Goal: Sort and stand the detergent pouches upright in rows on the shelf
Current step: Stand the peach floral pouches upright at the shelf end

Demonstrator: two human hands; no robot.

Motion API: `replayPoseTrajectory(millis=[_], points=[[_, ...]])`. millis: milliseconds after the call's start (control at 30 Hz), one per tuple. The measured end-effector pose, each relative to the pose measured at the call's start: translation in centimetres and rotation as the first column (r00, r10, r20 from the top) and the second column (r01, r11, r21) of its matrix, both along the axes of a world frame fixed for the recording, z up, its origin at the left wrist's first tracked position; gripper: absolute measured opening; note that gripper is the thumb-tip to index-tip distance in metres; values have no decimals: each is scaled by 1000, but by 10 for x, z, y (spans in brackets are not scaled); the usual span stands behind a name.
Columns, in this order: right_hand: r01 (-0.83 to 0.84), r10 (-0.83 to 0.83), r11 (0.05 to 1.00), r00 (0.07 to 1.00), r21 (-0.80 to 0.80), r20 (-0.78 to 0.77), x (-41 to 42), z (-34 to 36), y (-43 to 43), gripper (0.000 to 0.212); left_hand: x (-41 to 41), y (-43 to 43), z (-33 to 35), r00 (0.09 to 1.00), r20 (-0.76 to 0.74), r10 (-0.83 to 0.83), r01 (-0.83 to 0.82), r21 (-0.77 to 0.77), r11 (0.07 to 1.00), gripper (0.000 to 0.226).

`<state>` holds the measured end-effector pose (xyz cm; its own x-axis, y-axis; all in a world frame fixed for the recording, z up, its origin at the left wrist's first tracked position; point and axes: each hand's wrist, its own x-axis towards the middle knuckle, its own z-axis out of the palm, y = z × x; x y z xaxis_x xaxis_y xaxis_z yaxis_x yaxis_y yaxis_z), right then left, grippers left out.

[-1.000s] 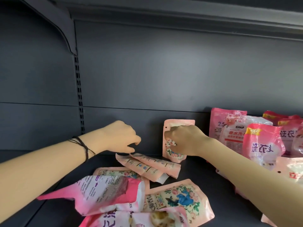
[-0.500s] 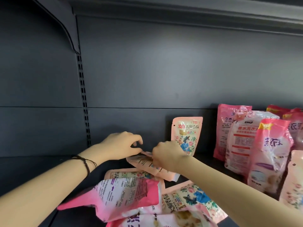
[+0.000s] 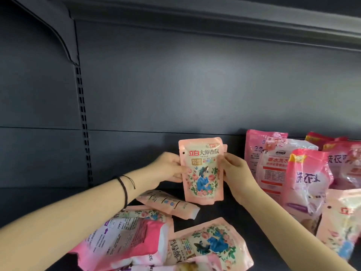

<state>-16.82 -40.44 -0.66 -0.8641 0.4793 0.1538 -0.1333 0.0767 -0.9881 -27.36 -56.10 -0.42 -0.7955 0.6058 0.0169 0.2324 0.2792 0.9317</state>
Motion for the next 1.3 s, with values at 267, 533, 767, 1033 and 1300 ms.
replayPoseTrajectory(millis=[267, 533, 767, 1033, 1300], points=[[191, -201, 975, 976, 115, 86, -9, -25, 44, 19, 4, 44, -21, 998, 21, 61, -60, -32, 998, 24], [391, -273, 588, 920, 708, -282, 4, -6, 40, 40, 6, 43, -12, 971, -239, -9, -50, -239, 970, 22], [169, -148, 178, 979, 969, -143, 21, 27, 35, 25, 16, -11, 20, 679, -656, -330, -185, -587, 788, 29], [-158, -73, -254, 987, 954, 144, 19, 23, -21, 35, 19, -84, 23, 353, -666, -658, -421, -741, 524, 42], [-203, -1, -508, 972, 837, 234, -12, 1, -89, 35, 7, -132, 6, 334, -657, -676, -473, -737, 483, 42]])
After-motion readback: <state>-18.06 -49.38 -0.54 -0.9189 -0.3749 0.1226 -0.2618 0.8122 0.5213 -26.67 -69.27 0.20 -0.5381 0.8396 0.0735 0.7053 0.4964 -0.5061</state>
